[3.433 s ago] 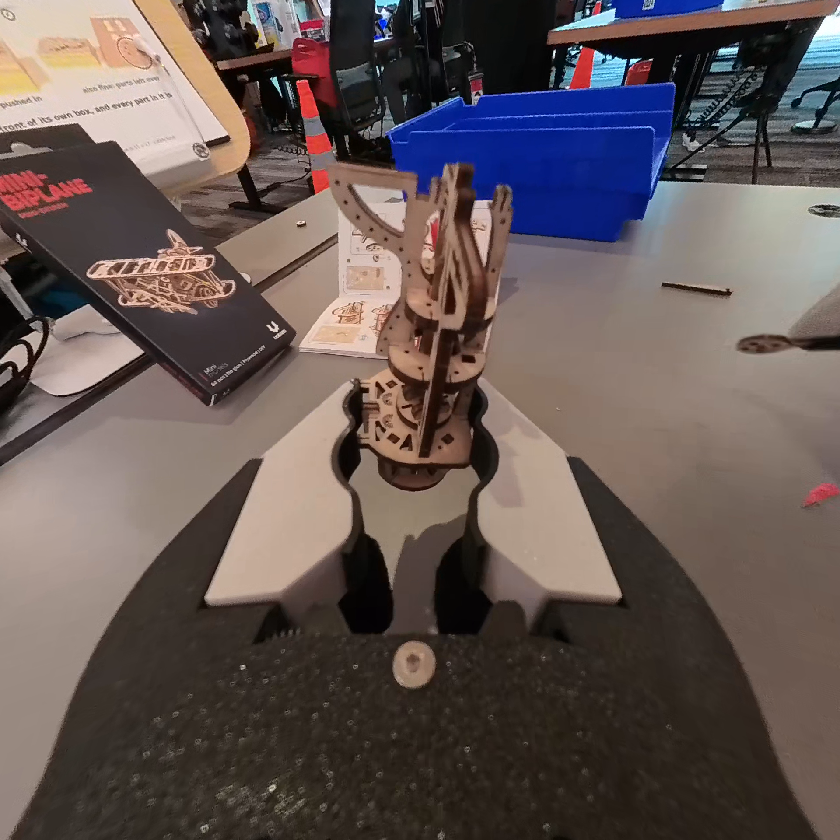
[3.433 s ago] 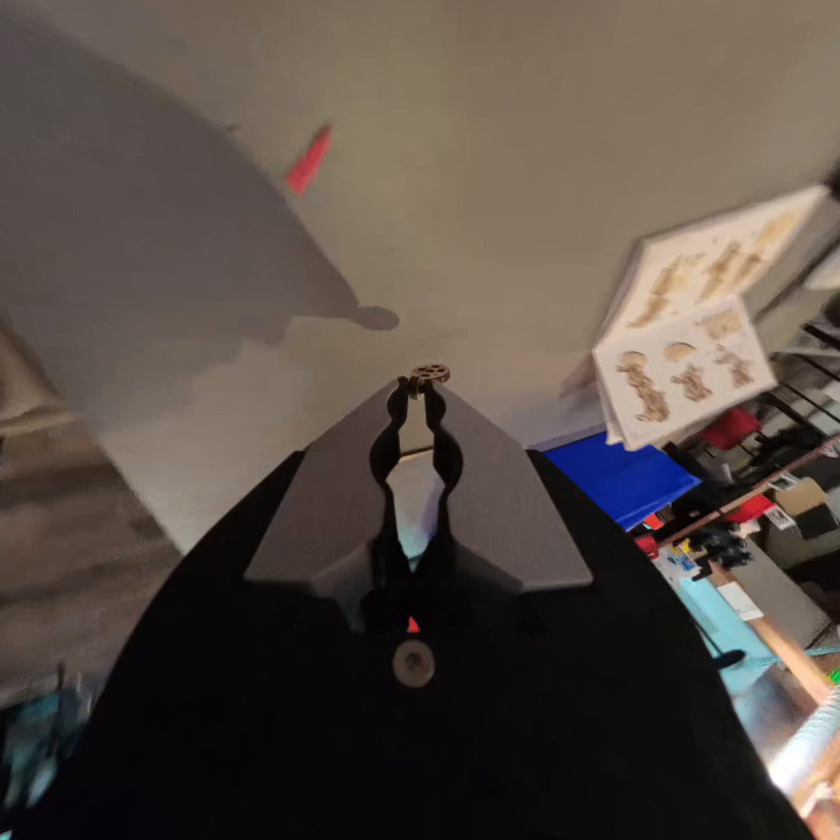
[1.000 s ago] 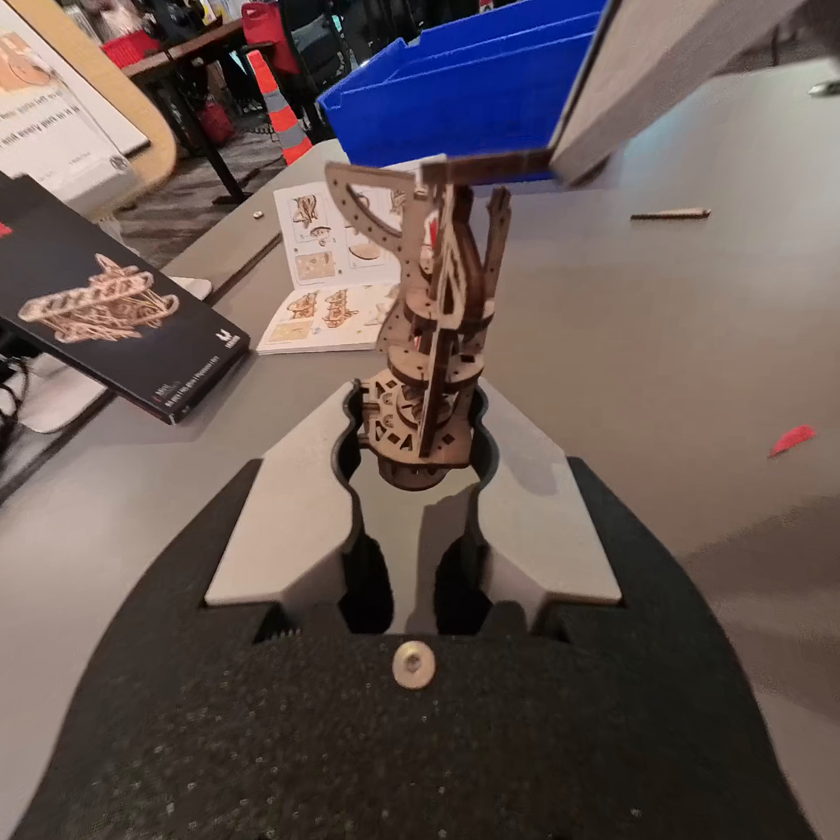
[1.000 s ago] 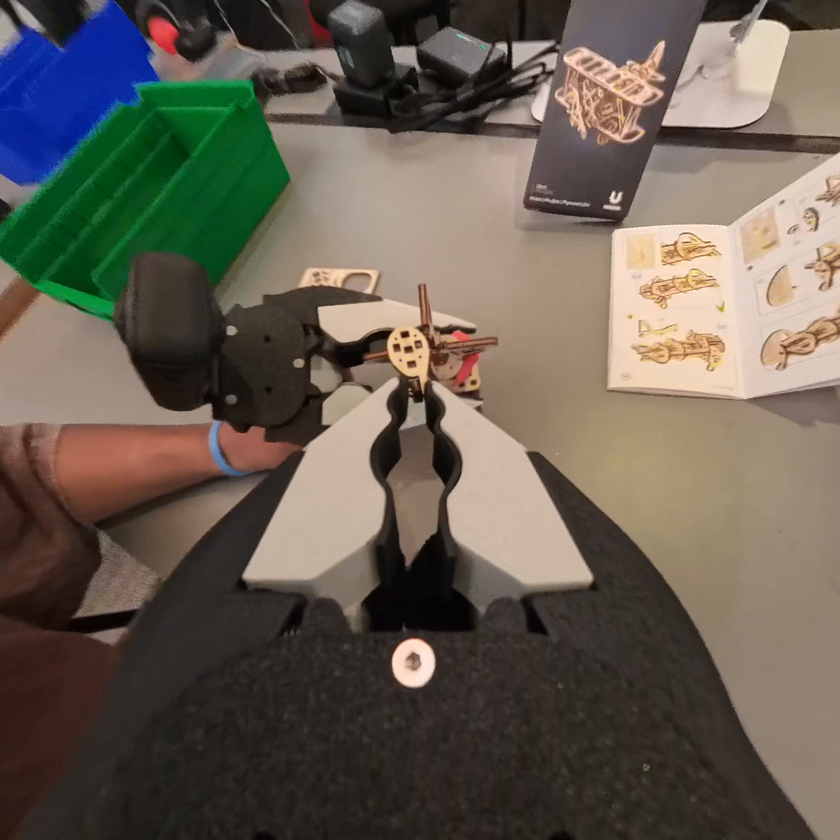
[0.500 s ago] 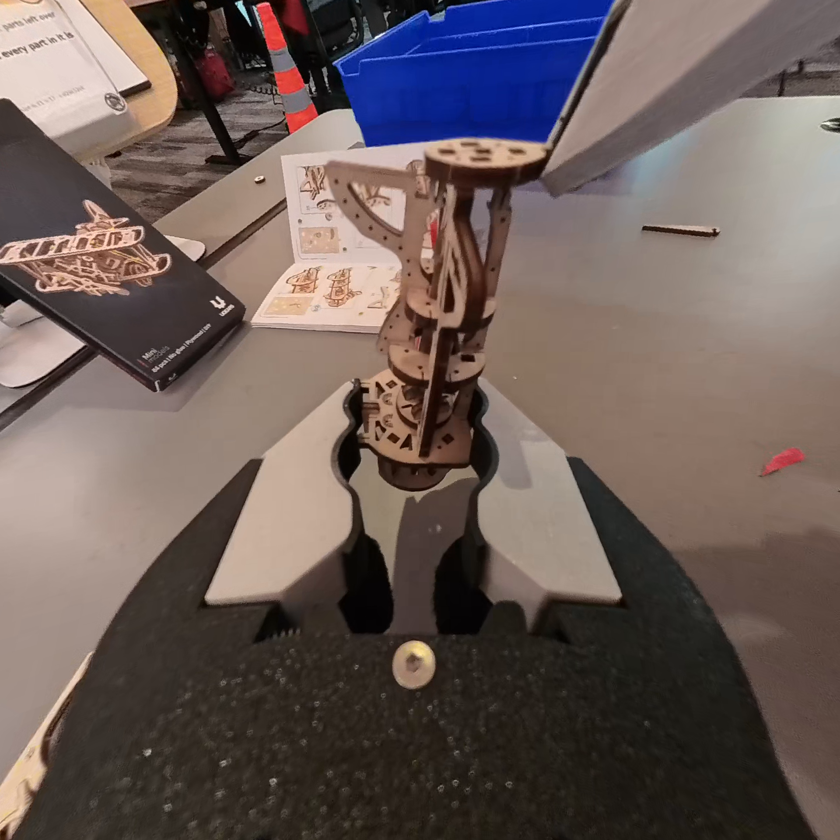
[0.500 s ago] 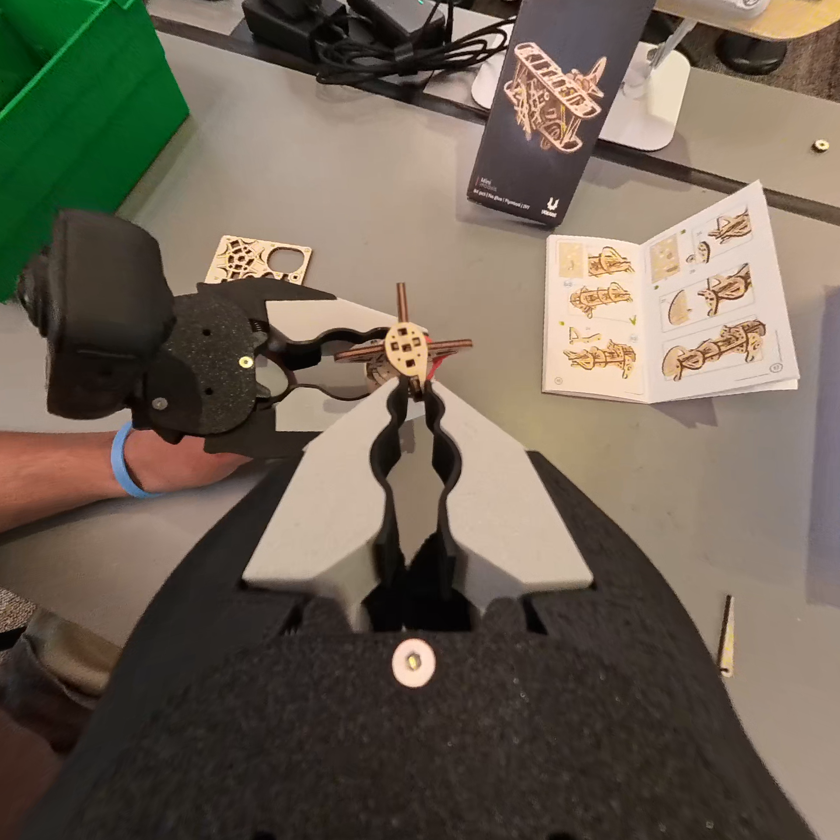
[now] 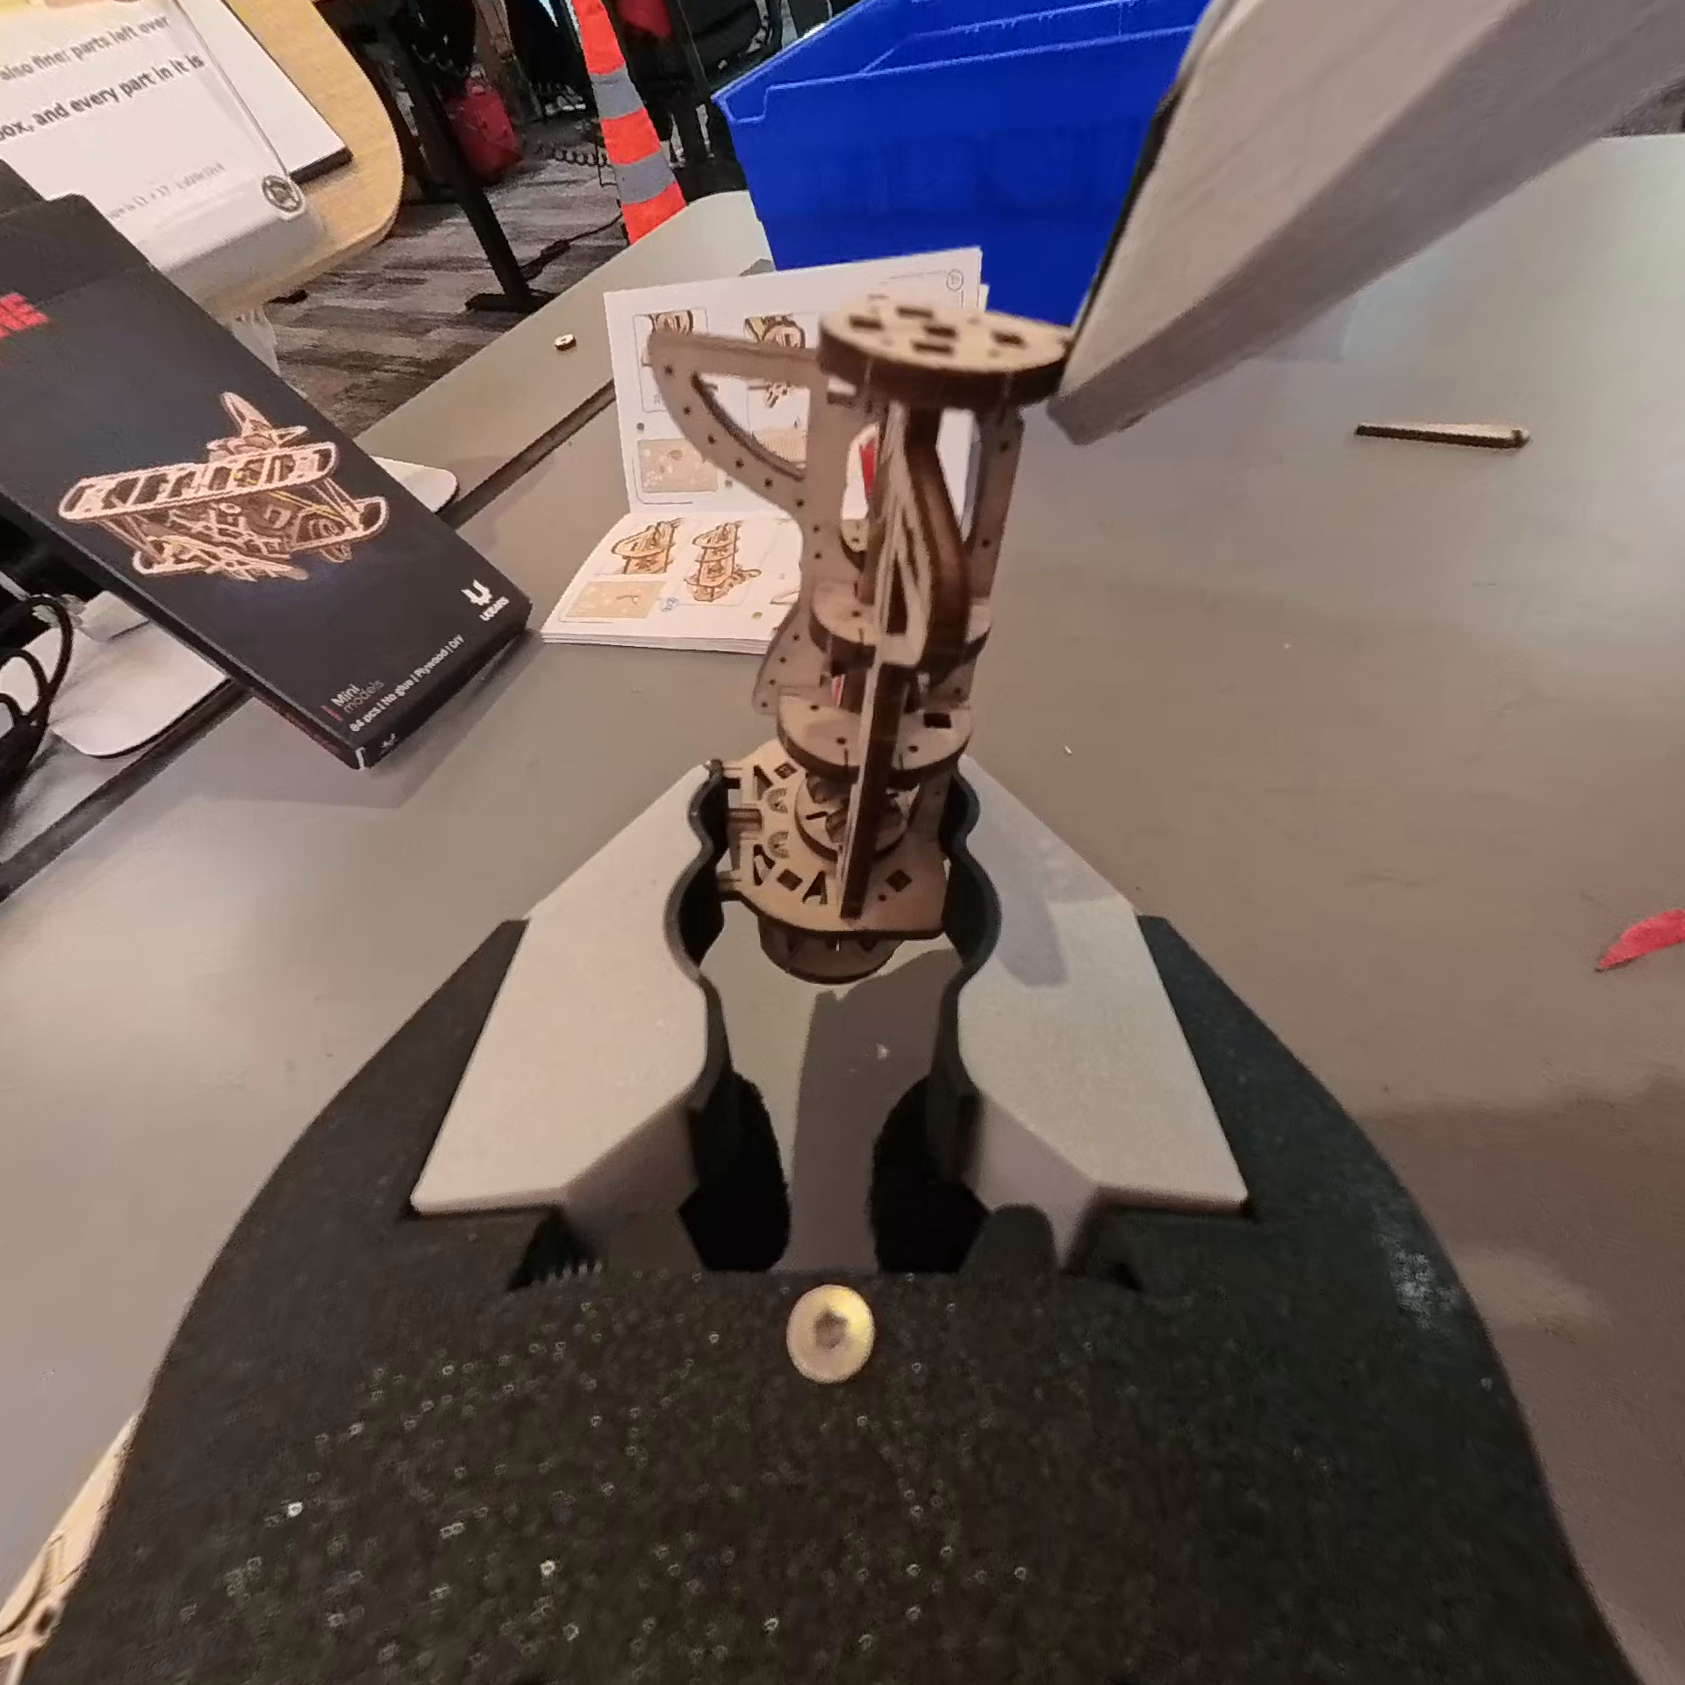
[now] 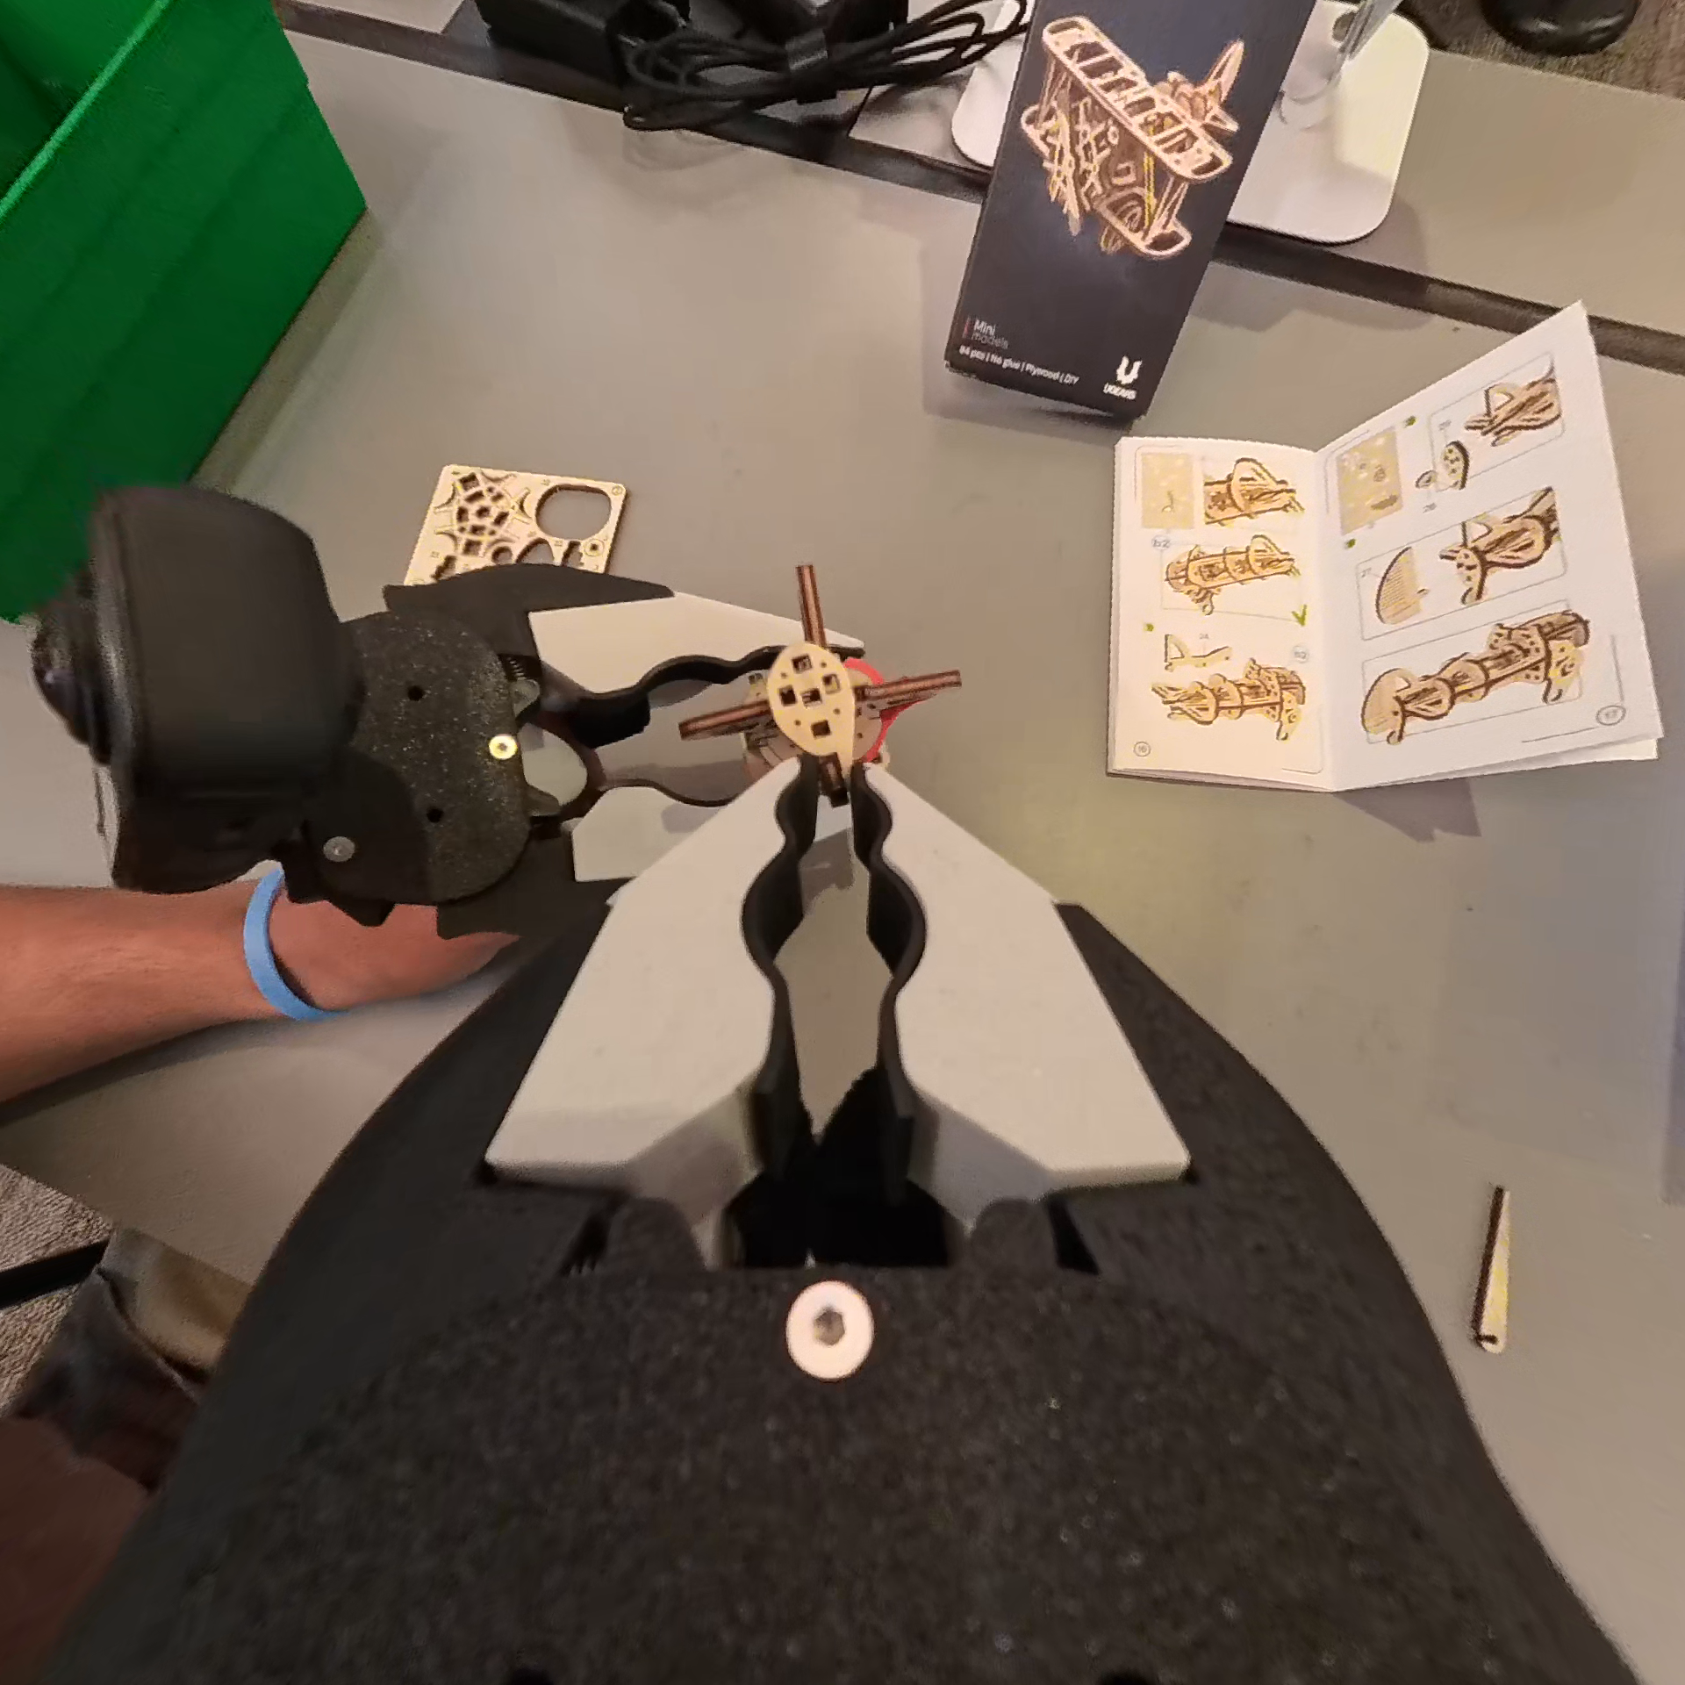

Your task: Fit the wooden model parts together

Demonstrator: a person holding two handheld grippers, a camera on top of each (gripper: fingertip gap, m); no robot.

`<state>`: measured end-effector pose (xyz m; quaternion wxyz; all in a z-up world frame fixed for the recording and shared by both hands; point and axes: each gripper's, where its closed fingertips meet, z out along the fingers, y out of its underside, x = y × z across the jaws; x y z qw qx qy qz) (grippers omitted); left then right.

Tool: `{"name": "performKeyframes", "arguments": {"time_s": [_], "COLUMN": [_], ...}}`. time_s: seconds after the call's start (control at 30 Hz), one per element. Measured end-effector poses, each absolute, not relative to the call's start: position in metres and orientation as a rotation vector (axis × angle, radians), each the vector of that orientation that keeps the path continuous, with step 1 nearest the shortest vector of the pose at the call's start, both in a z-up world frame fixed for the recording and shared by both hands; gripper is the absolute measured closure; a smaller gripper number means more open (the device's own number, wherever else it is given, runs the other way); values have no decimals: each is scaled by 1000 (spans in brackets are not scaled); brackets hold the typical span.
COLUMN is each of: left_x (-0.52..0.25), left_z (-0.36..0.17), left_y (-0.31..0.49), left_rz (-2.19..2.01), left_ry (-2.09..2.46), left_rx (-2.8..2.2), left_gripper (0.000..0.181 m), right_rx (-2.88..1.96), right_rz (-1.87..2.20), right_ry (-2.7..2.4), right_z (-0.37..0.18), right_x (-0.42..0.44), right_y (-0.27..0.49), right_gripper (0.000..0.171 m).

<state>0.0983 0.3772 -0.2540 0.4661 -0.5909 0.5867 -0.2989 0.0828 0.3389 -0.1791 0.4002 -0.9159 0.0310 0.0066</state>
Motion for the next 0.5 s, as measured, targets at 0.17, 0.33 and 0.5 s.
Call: {"name": "performKeyframes", "arguments": {"time_s": [0.17, 0.33, 0.5], "left_x": [98, 99, 99], "left_z": [-255, -255, -256], "left_y": [378, 377, 377], "left_rz": [-736, -738, -744], "left_ry": [1439, 1445, 1448], "left_rx": [-1457, -1455, -1458], "left_gripper": [137, 137, 137], "right_rx": [-2333, -2344, -2347], "right_rz": [22, -4, 8], "right_ry": [84, 77, 82], "right_z": [-180, -181, -182], "right_x": [82, 84, 83], "right_y": [339, 339, 339], "right_gripper": [165, 165, 165]}}
